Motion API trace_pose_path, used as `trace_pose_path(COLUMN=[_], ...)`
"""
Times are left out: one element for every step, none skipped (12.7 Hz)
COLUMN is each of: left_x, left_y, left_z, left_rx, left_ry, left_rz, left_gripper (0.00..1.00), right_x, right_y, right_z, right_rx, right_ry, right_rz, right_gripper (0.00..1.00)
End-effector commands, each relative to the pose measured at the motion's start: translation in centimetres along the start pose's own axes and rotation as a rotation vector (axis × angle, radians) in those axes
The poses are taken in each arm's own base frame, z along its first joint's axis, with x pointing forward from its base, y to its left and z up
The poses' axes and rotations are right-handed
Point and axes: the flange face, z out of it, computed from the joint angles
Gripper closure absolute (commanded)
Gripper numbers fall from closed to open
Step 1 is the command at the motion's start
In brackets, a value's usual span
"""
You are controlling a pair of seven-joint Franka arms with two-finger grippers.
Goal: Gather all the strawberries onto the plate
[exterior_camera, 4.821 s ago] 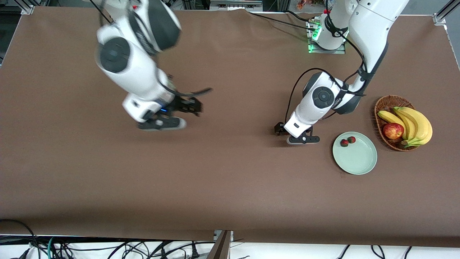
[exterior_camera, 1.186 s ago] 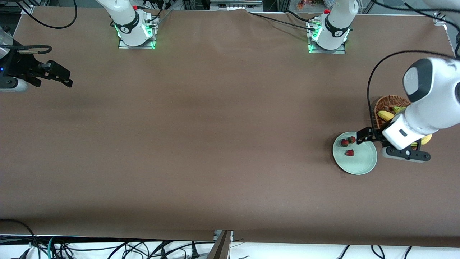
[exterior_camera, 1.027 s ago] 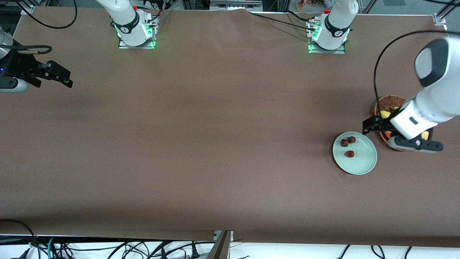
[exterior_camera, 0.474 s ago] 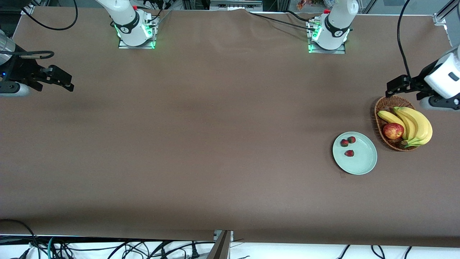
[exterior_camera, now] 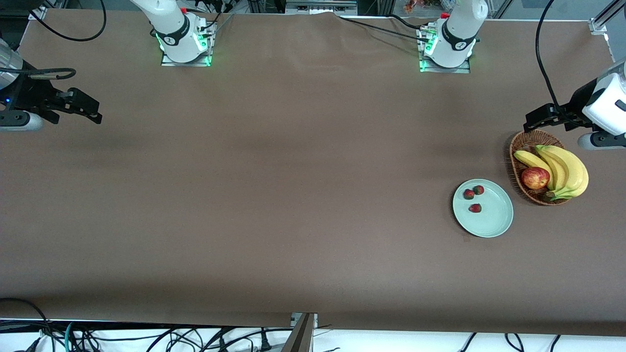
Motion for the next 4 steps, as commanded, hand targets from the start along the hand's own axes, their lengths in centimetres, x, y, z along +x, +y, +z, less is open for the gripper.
trace_pose_path(left_x=[1.2, 1.25, 1.29, 1.28], left_y=[0.21, 0.2, 0.36, 0.51], left_z=[-0.15, -0.07, 0.02, 0.02], left_rx=[-0.009, -0.009, -0.008, -0.006], left_ry=[-0.007, -0.008, -0.01, -0.01], left_rz=[-0.008, -0.008, -0.006, -0.003], left_gripper=[0.0, 0.0, 0.0, 0.0], right_x=[-0.13, -0.12, -0.08, -0.05], right_y=[-0.06, -0.06, -0.06, -0.06], right_z=[-0.61, -0.69, -0.6, -0.5], right_rx=[0.0, 0.0, 0.0, 0.0], right_ry=[-0.002, 0.0, -0.002, -0.005], right_rz=[-0.016, -0.015, -0.016, -0.016], right_gripper=[0.0, 0.0, 0.0, 0.0])
